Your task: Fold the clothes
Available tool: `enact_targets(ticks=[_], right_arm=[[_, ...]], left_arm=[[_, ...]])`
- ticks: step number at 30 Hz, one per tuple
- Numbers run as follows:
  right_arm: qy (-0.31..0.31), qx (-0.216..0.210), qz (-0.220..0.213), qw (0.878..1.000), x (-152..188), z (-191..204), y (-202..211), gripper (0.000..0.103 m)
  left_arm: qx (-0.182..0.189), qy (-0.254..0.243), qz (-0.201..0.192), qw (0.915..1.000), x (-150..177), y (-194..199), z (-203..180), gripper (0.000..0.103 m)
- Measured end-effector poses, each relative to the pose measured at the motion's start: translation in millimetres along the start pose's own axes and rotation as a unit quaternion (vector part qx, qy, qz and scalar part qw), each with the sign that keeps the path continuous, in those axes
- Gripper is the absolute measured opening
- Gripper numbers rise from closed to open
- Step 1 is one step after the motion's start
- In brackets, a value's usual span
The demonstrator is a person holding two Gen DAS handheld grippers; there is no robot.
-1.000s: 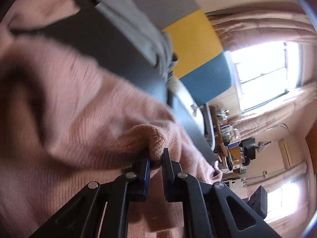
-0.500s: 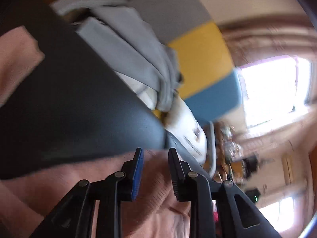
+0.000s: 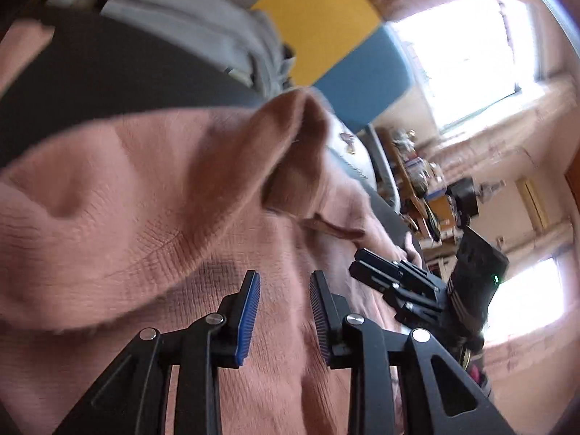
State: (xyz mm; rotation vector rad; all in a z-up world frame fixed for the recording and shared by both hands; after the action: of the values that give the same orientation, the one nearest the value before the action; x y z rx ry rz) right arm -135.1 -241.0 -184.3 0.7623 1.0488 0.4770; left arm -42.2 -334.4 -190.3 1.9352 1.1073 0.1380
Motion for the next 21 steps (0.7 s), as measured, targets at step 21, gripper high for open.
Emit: enact_targets(ticks=[21], right_arm=[[-0.17,-0.055,-0.164,0.97,-74.6,-43.4,29.0,0.07]], left_arm=[[-0.134,-0.035,-0.129,0.9819,-71.3,45.2,34.5,0.031]])
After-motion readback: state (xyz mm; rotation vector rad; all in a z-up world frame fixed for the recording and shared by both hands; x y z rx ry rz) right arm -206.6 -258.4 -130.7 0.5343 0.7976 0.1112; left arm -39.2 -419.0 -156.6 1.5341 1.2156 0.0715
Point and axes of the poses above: each gripper's, at about its wrist camera, not at the fingertips, and y roughly against the way its jaws point, z to its left, x to its underside, the point moved 8 cm from there along -y, roughly the way its jaws point, and after that the axes turned 10 degrees about -x, right-handed, at the moved point
